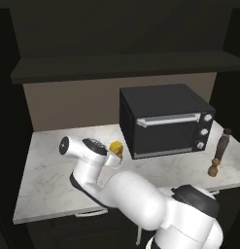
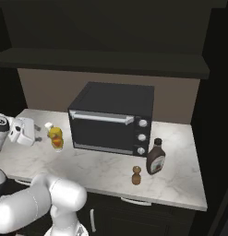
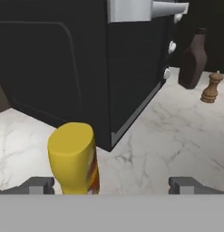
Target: There are various items on the counter. Only move the condiments/shakers into the cabinet.
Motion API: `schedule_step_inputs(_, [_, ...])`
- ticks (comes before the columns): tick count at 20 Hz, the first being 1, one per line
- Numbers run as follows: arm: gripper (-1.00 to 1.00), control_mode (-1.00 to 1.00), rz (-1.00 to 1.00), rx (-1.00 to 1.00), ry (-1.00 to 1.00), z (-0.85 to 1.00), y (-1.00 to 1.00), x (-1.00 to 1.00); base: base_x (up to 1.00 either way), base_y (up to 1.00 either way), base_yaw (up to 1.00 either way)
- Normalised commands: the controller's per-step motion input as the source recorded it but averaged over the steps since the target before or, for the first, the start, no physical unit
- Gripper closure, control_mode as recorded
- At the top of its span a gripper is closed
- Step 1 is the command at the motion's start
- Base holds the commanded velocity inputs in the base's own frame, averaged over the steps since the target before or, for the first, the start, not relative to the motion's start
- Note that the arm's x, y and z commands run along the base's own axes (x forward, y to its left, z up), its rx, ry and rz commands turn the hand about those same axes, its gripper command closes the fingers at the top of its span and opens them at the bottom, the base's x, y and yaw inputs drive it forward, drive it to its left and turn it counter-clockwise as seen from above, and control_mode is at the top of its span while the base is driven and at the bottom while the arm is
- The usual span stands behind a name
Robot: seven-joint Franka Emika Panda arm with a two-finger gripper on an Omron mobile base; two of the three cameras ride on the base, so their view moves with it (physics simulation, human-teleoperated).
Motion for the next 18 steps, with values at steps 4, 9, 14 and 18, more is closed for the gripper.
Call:
schedule_step_inputs(4, [-1.0,-1.0,0.0,-0.01,0.0,-0.13,0.0,0.17,0.0,0.0,0.0])
schedule_step_inputs(9, [-1.0,-1.0,0.0,0.0,0.0,-0.08,-0.06,0.17,0.0,0.0,0.0])
schedule_step_inputs(14, [-1.0,-1.0,0.0,0.0,0.0,-0.08,-0.03,0.19,0.0,0.0,0.0])
schedule_step_inputs(18, [-1.0,-1.0,0.0,0.0,0.0,-0.12,-0.03,0.2,0.0,0.0,0.0])
